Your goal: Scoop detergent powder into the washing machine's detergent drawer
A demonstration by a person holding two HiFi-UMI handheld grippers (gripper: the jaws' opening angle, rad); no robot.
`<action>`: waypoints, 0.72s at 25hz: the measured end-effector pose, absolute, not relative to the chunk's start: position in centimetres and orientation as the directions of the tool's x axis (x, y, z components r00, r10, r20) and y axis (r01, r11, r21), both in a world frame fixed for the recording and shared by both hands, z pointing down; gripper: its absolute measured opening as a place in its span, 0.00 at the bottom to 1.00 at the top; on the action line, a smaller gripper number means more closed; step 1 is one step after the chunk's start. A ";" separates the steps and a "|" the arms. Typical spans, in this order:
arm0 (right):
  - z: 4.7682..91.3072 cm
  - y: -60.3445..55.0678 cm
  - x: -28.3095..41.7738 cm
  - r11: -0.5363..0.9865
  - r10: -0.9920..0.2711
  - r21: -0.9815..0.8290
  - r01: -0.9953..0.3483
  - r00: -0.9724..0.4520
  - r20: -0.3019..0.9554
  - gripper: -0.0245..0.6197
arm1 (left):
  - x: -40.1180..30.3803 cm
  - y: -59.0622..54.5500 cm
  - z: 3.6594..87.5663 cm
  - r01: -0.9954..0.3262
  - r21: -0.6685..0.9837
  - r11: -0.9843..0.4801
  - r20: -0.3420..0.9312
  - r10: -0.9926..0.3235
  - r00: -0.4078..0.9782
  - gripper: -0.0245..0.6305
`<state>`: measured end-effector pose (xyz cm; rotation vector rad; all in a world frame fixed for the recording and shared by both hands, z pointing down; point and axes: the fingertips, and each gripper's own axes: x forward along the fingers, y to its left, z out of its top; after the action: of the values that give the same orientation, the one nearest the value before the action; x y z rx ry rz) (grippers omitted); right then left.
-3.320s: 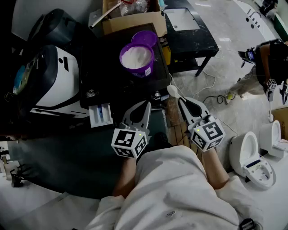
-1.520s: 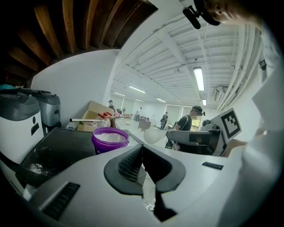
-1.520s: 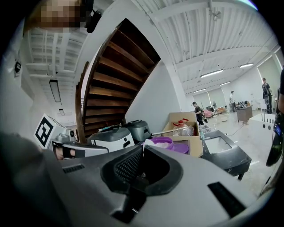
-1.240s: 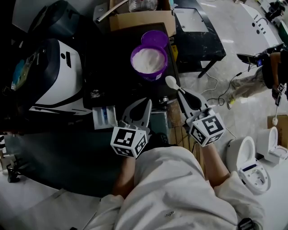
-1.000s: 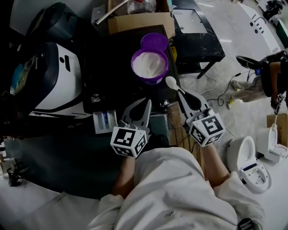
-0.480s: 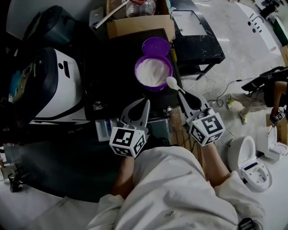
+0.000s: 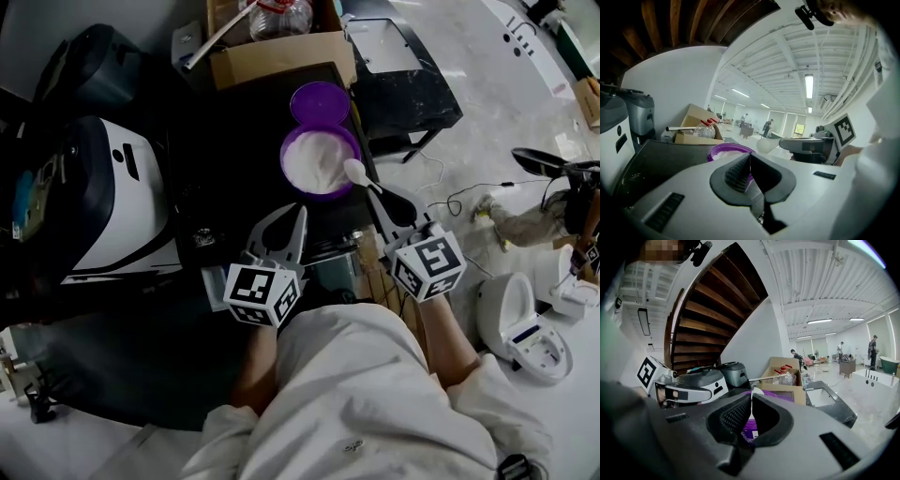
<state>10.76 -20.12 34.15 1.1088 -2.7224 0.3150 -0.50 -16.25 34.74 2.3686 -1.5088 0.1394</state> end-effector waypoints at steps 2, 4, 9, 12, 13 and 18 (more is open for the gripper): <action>34.3 -20.5 10.5 0.692 -0.672 -0.113 -0.713 -0.693 0.259 0.06 | -0.8 -16.7 34.8 -0.890 0.223 -0.397 0.255 -0.858 0.446 0.07; 34.6 -20.9 10.3 0.683 -0.681 -0.102 -0.723 -0.681 0.269 0.06 | -1.0 -17.1 34.9 -0.885 0.224 -0.407 0.254 -0.853 0.456 0.07; 35.2 -21.8 9.7 0.657 -0.705 -0.046 -0.752 -0.635 0.315 0.06 | -1.9 -18.0 35.2 -0.873 0.231 -0.429 0.256 -0.839 0.480 0.07; 35.7 -22.3 9.3 0.648 -0.712 -0.021 -0.761 -0.616 0.337 0.06 | -2.5 -18.4 35.6 -0.869 0.235 -0.436 0.259 -0.833 0.489 0.07; 35.8 -22.5 9.1 0.646 -0.714 -0.014 -0.763 -0.611 0.342 0.06 | -2.8 -18.6 35.7 -0.867 0.237 -0.438 0.259 -0.832 0.491 0.07; 36.1 -23.2 8.1 0.643 -0.716 0.013 -0.766 -0.595 0.364 0.05 | -3.4 -19.3 35.7 -0.859 0.247 -0.448 0.254 -0.826 0.503 0.07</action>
<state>8.07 -23.17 36.08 1.1823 -2.5285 0.2054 -3.43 -19.31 35.73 2.4090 -1.4068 0.1371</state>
